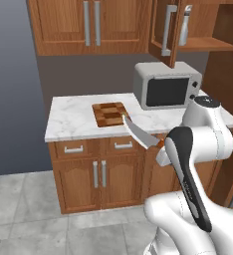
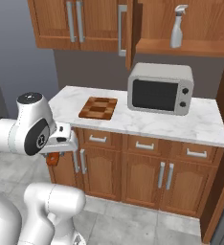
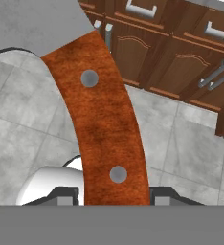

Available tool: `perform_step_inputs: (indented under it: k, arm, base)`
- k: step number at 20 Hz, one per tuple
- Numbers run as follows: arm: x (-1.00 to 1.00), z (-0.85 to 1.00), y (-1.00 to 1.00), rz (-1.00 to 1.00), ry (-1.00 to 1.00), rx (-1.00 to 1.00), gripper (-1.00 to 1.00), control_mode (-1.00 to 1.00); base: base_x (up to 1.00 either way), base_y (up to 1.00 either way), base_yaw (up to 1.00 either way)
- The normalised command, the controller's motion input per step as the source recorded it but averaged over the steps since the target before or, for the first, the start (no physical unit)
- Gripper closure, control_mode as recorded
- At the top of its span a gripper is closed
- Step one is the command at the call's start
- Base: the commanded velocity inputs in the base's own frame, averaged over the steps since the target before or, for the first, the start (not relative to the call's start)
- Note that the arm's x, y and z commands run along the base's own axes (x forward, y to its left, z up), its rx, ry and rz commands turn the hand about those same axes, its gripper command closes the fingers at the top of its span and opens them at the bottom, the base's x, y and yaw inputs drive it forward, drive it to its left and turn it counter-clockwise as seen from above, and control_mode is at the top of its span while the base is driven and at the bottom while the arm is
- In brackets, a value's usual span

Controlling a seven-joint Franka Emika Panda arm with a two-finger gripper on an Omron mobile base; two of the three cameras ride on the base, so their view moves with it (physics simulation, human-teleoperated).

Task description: Move the cutting board and knife to the sink. Then move spray from the cabinet to the counter.

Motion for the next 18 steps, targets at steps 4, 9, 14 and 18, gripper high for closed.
perform_step_inputs:
  k: [4, 9, 14, 18]
  arm:
    - [0.00, 0.00, 0.00, 0.00, 0.00, 0.00, 1.00, 1.00]
    - [0.00, 0.00, 0.00, 0.00, 0.00, 0.00, 1.00, 1.00]
    - [0.00, 0.00, 0.00, 0.00, 0.00, 0.00, 1.00, 1.00]
    - [0.00, 0.00, 0.00, 0.00, 0.00, 0.00, 1.00, 1.00]
  base:
    - [-0.62, -0.18, 0.00]
    - [-0.64, -0.13, 0.00]
    - [-0.46, -0.01, 0.06]
    - [-0.37, 0.00, 0.13]
